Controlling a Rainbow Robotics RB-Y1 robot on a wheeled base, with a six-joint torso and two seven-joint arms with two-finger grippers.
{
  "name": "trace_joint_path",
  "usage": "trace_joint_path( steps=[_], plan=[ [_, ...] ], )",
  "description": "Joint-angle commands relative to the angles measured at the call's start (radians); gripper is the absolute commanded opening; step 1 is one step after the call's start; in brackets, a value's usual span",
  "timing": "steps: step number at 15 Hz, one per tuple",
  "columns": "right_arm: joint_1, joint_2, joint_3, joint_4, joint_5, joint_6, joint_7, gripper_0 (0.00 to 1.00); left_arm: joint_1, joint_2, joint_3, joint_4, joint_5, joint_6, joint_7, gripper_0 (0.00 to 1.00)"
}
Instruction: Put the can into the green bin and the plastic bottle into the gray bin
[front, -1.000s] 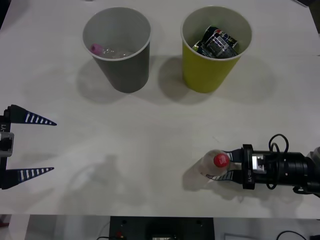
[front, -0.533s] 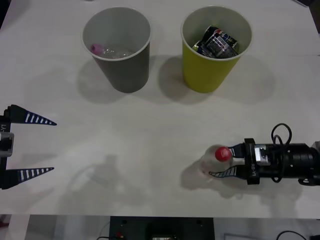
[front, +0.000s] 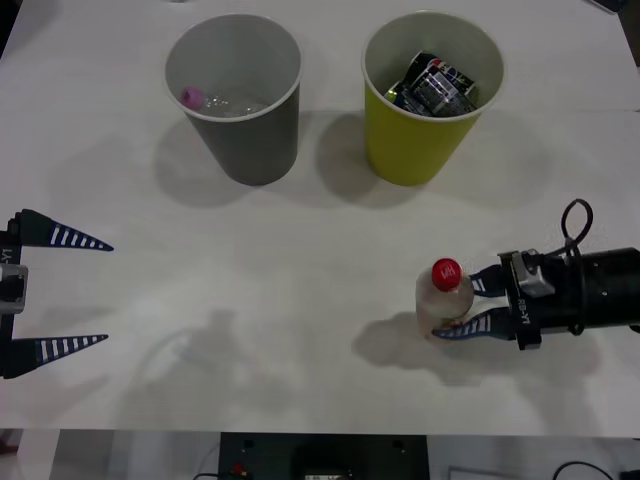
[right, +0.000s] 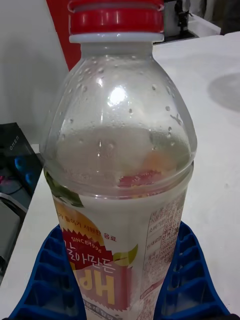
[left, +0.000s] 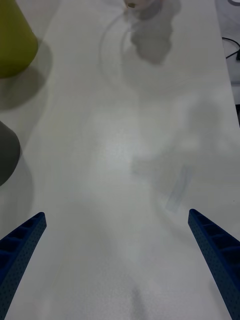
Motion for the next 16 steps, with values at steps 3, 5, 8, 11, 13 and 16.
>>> trace_joint_path(
  steps=[3, 5, 8, 11, 13, 16],
  plan=[
    [0.029, -0.082, 0.000, -0.247, 0.081, 0.111, -0.320, 0.00, 0.000, 0.000, 0.000, 0.000, 0.000, 0.000, 0.000, 0.98],
    [0.043, -0.112, 0.000, -0.358, 0.119, 0.162, -0.487, 0.00, 0.000, 0.000, 0.000, 0.000, 0.000, 0.000, 0.000, 0.98],
    [0.042, -0.155, 0.000, -0.513, 0.199, 0.205, -0.742, 0.00, 0.000, 0.000, 0.000, 0.000, 0.000, 0.000, 0.000, 0.98],
    [0.036, -0.201, 0.000, -0.660, 0.254, 0.248, -0.990, 0.00, 0.000, 0.000, 0.000, 0.000, 0.000, 0.000, 0.000, 0.98],
    [0.006, -0.236, 0.000, -0.735, 0.267, 0.256, -1.153, 0.00, 0.000, 0.000, 0.000, 0.000, 0.000, 0.000, 0.000, 0.98],
    [-0.067, -0.299, 0.006, -0.803, 0.274, 0.257, -1.352, 0.00, 0.000, 0.000, 0.000, 0.000, 0.000, 0.000, 0.000, 0.98]
  ],
)
